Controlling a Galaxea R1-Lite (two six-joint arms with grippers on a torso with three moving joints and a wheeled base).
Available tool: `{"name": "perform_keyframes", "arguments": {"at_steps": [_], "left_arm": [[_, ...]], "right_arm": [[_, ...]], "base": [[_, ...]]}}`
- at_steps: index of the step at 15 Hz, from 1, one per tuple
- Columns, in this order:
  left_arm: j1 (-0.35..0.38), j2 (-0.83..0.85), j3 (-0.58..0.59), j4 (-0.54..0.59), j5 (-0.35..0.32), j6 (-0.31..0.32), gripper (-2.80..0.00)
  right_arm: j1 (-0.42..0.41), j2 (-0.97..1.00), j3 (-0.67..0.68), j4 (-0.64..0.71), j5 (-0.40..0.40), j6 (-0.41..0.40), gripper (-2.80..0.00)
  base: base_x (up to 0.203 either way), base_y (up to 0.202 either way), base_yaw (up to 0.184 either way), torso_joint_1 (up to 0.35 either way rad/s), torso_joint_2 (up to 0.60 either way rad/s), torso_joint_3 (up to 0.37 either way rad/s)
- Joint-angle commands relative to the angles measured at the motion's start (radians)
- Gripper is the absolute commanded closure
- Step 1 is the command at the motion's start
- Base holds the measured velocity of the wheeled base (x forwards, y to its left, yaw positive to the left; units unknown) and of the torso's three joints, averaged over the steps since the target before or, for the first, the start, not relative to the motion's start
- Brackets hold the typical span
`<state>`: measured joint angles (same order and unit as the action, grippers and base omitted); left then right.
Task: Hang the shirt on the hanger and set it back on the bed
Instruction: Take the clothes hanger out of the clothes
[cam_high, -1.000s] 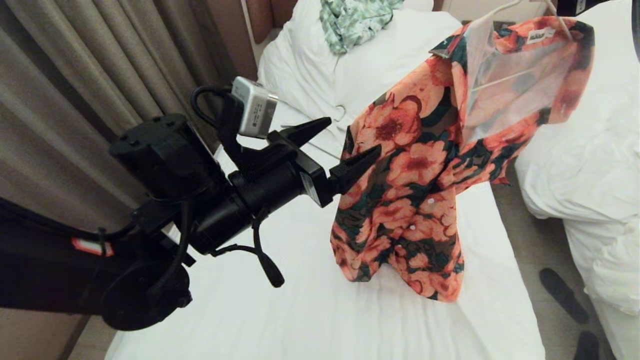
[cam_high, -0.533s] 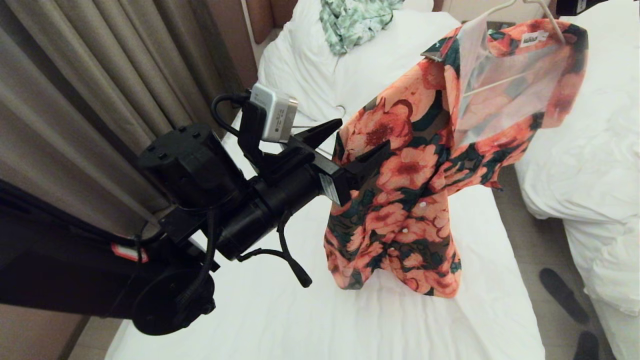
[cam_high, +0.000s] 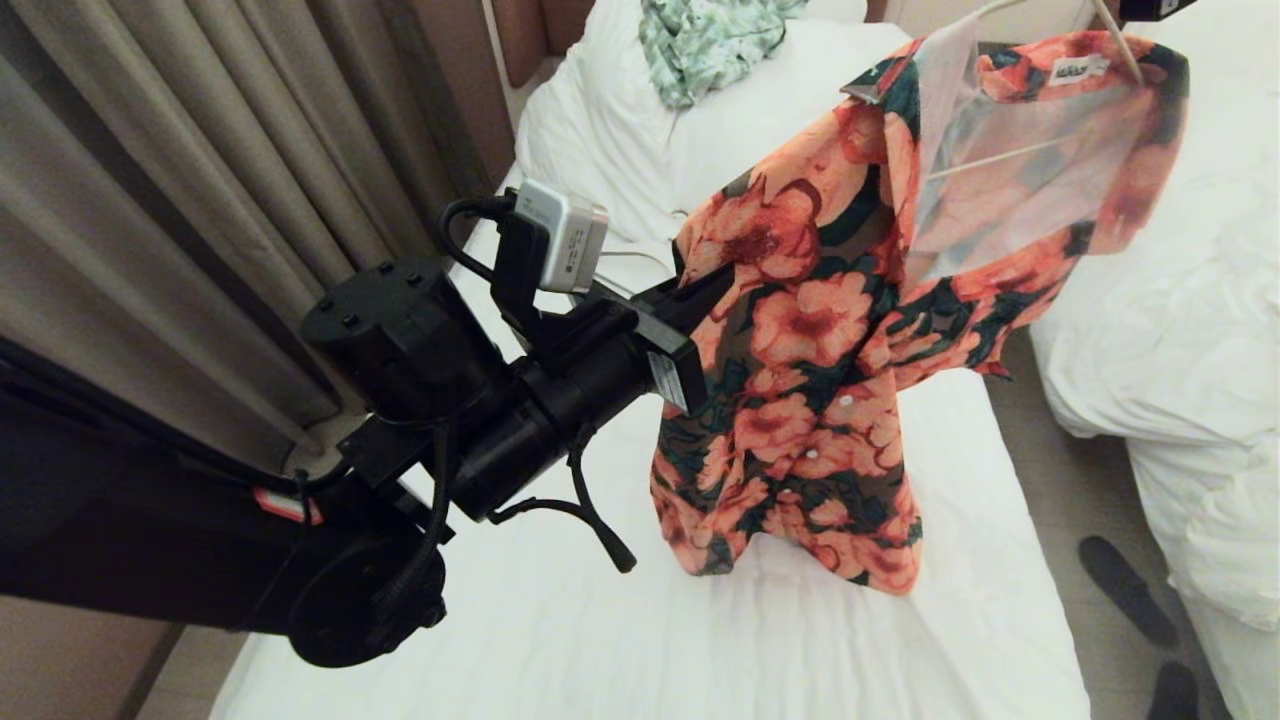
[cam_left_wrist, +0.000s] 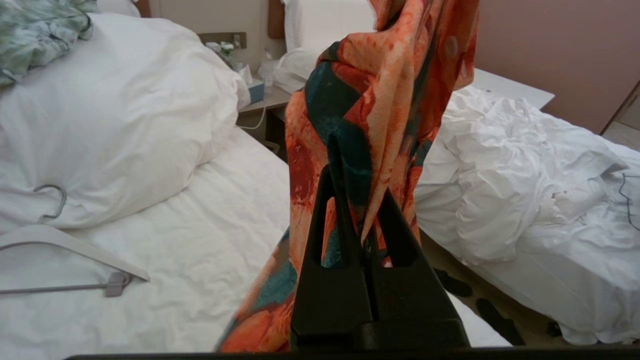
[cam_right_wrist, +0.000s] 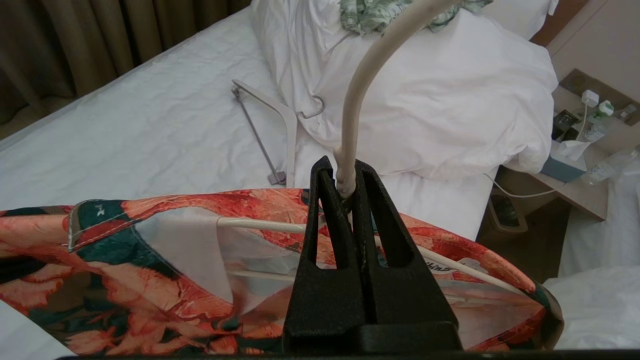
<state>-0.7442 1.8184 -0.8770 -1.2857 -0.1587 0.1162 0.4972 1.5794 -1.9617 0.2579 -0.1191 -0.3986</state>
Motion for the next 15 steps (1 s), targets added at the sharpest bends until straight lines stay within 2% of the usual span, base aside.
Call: {"name": "perform_keyframes", "arguments": {"at_steps": [1,5,10,15], "left_arm": [[0.020,-0.012,-0.002,-0.005,-0.003,0.000,0.00],[0.040,-0.022,-0.015,0.000,-0.004,-0.002,0.00],[0.106,-0.029,-0.038,0.004,-0.011,-0.009,0.00],[0.131,-0.058,-0.048,0.068,-0.010,-0.010,0.00]], "right_arm": [[-0.007,0.005,0.000,0.000,-0.001,-0.003,0.00],[-0.041,0.007,-0.003,-0.002,-0.001,-0.011,0.00],[-0.095,0.007,-0.005,-0.022,-0.001,-0.026,0.00],[-0.129,0.004,-0.005,-0.023,0.001,-0.049,0.00]], "base": [[0.000,0.000,0.000,0.000,0.00,0.000],[0.000,0.000,0.000,0.000,0.00,0.000],[0.000,0.000,0.000,0.000,0.00,0.000],[0.000,0.000,0.000,0.000,0.00,0.000]]}}
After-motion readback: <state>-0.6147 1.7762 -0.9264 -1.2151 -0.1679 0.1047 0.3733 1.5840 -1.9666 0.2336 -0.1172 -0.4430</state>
